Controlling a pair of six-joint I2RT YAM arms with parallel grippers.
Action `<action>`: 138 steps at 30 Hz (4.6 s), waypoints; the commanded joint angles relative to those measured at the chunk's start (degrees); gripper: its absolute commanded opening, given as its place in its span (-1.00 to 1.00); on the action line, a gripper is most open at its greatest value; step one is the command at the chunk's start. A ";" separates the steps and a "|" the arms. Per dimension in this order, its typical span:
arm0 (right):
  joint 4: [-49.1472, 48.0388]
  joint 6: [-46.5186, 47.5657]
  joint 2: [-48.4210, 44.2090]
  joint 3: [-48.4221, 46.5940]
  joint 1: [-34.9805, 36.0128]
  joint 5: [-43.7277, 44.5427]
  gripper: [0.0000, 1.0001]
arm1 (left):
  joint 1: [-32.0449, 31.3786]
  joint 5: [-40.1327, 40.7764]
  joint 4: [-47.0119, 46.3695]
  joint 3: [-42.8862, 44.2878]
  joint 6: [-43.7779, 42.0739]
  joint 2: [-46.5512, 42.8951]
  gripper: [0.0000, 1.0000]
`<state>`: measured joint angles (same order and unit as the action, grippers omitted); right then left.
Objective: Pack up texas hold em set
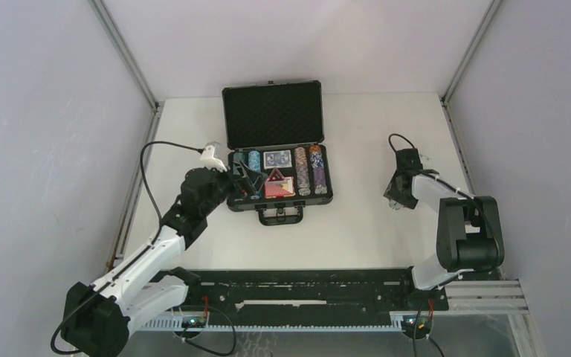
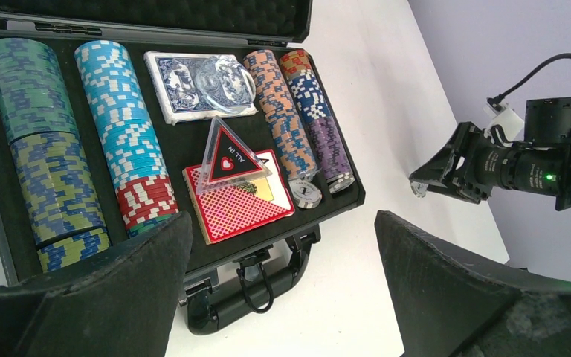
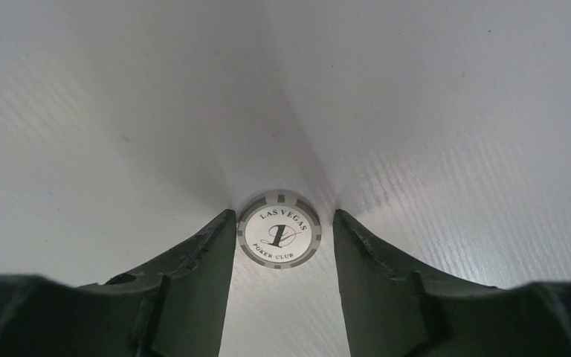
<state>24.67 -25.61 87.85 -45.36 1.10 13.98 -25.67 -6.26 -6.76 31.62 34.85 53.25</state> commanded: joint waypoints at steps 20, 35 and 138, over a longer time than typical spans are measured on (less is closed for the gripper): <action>7.20 -5.23 -7.47 0.66 23.02 -2.47 0.06 | -0.35 0.63 -0.79 -1.67 1.56 -2.72 0.93; 9.10 -14.92 -13.36 3.29 45.22 2.93 -0.85 | -0.34 1.13 -0.71 -1.74 1.63 -2.41 0.93; 11.75 -31.53 -17.01 11.25 63.32 5.86 -1.00 | -1.32 -0.24 -1.43 -2.21 2.80 -2.00 0.93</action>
<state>35.77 -56.10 71.68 -33.69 64.38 18.92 -26.52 -6.22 -5.91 30.70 37.15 51.40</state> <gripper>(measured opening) 0.005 0.965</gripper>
